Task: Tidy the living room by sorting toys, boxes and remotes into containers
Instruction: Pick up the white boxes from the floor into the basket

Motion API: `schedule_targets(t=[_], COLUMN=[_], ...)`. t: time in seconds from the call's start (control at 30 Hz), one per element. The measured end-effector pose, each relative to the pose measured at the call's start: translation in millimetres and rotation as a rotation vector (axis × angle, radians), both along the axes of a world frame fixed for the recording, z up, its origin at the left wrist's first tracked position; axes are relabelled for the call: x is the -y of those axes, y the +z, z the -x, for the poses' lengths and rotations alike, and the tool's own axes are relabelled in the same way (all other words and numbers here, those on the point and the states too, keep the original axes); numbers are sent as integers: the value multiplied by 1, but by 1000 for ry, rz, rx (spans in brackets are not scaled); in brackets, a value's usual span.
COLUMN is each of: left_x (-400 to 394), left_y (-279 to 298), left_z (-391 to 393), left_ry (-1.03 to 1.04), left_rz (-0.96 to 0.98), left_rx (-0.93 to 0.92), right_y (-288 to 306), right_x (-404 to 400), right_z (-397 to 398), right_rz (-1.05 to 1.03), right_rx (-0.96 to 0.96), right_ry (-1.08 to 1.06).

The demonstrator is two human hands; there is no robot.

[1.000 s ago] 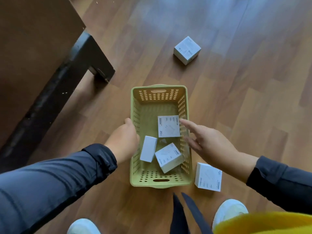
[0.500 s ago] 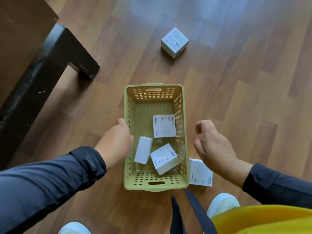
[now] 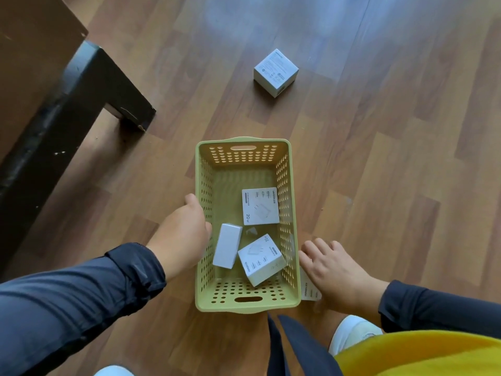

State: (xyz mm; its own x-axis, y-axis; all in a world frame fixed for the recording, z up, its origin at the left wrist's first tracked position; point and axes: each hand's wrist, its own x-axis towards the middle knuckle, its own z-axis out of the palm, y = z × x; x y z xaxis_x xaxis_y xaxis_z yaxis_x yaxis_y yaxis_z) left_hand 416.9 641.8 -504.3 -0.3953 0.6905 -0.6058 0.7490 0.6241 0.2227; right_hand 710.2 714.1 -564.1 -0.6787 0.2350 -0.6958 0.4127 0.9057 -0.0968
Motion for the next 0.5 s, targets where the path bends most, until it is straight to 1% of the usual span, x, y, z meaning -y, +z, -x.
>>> schedule_targets(t=[0.07,0.13,0.2,0.23,0.27,0.3,0.37,0.4,0.43,0.47,0.5], left_x=[1,1,1,1,1,3,2,0,0,-4,-5], left_y=[0,1,6,6,5,3,8,14,18,17,16], left_z=[0,0,-1,0,3,3,1,-3,-5,-5,-4], left_ry=[-25,-40,-78,-145,-301,-382,-533,-532,-688,-785,-816], left_rz=[20,20,0,7,-7,-3,47,71,225,266,284], left_rx=[-8,1,16,23,-35,-68,-15,-15,-134,-183,-233], right_y=[-2,-4,-2,1,5,10,24,32,40,48,56], right_x=[2,2,-5,-12,-20,-29,-47,-54,-61,-67,-71], right_z=[-2,-3,2,6,12,19,34,42,50,57,63], right_rz=[-21,-29,-60,-81,-109,-148,-240,-278,-315,-353,-393], right_rx=[-3,-24,-76,-106,-143,-188,-295,-350,-405,-455,-494], right_ry=[6,-33,-152,-251,-356,-456,-613,-667,-700,-710,-694])
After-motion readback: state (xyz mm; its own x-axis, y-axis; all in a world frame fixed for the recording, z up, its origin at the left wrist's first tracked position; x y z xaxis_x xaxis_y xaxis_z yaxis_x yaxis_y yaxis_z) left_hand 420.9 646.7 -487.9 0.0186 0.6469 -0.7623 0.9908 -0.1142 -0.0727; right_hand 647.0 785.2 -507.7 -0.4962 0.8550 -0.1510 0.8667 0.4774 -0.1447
